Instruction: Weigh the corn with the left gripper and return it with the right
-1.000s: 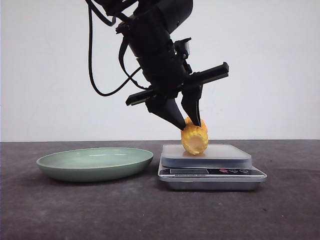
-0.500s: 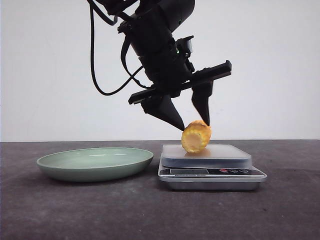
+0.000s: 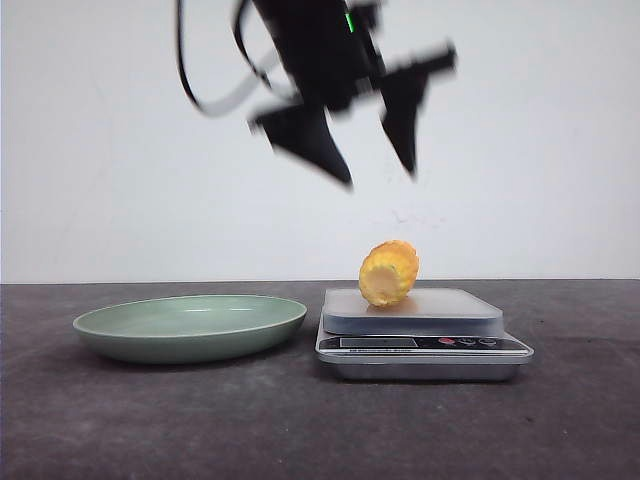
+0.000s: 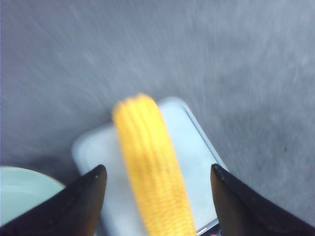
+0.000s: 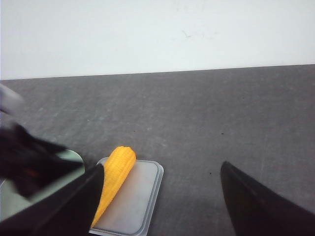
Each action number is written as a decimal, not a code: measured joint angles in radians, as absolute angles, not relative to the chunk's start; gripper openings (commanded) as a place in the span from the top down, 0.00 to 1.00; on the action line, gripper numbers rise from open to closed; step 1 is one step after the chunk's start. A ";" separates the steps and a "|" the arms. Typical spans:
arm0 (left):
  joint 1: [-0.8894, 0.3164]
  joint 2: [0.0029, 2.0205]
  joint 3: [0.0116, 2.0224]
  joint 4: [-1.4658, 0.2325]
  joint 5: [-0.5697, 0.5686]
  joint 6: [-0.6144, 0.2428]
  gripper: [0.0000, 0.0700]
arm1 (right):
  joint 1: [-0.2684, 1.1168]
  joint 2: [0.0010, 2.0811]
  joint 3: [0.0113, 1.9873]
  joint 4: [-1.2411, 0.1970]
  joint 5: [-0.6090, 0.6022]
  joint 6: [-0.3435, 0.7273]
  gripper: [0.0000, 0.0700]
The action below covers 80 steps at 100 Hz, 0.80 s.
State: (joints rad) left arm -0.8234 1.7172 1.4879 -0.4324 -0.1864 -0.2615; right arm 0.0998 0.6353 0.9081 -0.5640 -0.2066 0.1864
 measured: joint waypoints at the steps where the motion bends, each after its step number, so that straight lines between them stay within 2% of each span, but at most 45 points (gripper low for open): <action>1: -0.823 1.703 1.488 -0.437 -0.191 -0.258 0.44 | 0.100 0.635 0.908 -0.564 -0.207 0.186 0.33; 20: -0.806 1.451 1.503 -0.528 -0.243 -0.200 0.45 | 0.100 0.635 0.908 -0.564 -0.208 0.186 0.33; 43: -0.793 1.140 1.503 -0.766 -0.357 -0.163 0.46 | 0.105 0.635 0.908 -0.564 -0.258 0.186 0.33; 51: -0.793 1.045 1.503 -0.844 -0.389 -0.157 0.52 | 0.113 0.635 0.908 -0.564 -0.259 0.186 0.33; 57: -0.793 0.979 1.503 -0.895 -0.403 -0.157 0.57 | 0.118 0.635 0.908 -0.564 -0.259 0.187 0.33; 80: -0.793 0.757 1.503 -1.127 -0.406 -0.214 0.57 | 0.133 0.635 0.908 -0.564 -0.259 0.187 0.33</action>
